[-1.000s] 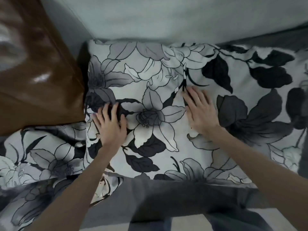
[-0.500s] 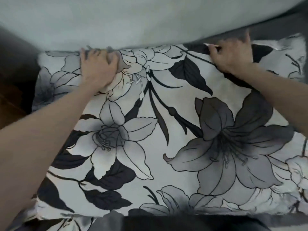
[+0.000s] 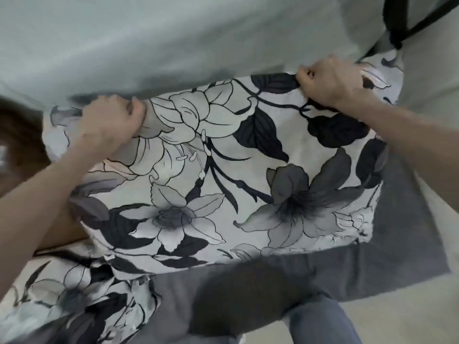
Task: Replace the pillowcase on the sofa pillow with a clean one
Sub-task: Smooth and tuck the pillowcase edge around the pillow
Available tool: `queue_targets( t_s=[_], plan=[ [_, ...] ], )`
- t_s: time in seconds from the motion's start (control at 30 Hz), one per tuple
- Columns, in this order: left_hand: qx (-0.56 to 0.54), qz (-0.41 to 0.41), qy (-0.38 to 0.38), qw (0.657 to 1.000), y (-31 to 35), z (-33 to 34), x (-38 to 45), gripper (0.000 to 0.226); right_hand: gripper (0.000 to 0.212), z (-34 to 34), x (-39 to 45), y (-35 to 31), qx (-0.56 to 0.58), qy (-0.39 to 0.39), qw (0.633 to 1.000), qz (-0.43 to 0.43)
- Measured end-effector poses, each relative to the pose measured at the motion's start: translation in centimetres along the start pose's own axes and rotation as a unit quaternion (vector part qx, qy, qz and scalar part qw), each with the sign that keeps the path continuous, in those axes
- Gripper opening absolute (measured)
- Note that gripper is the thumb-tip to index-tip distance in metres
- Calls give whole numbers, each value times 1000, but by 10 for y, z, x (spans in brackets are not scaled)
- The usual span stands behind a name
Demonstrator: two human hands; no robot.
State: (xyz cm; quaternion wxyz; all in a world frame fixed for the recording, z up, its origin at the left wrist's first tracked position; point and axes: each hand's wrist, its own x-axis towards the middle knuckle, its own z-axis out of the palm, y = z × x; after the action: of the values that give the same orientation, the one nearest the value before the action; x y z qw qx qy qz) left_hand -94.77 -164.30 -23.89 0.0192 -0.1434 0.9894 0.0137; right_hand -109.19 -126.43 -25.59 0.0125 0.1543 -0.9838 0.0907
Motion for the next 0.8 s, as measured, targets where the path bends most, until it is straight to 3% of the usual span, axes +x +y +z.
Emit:
queue_targets(
  t_s=[0.3, 0.47, 0.63, 0.8],
  plan=[
    [6, 43, 178, 983, 15, -83, 64, 56, 50, -76, 76, 19, -14, 169, 985, -8],
    [44, 9, 234, 971, 8, -63, 58, 44, 38, -74, 99, 2, -15, 161, 986, -29],
    [69, 60, 205, 975, -2, -23, 46, 37, 31, -39, 85, 18, -25, 84, 990, -112],
    [15, 56, 135, 989, -7, -38, 53, 27, 17, -56, 94, -5, 74, 113, 989, -58]
  ],
)
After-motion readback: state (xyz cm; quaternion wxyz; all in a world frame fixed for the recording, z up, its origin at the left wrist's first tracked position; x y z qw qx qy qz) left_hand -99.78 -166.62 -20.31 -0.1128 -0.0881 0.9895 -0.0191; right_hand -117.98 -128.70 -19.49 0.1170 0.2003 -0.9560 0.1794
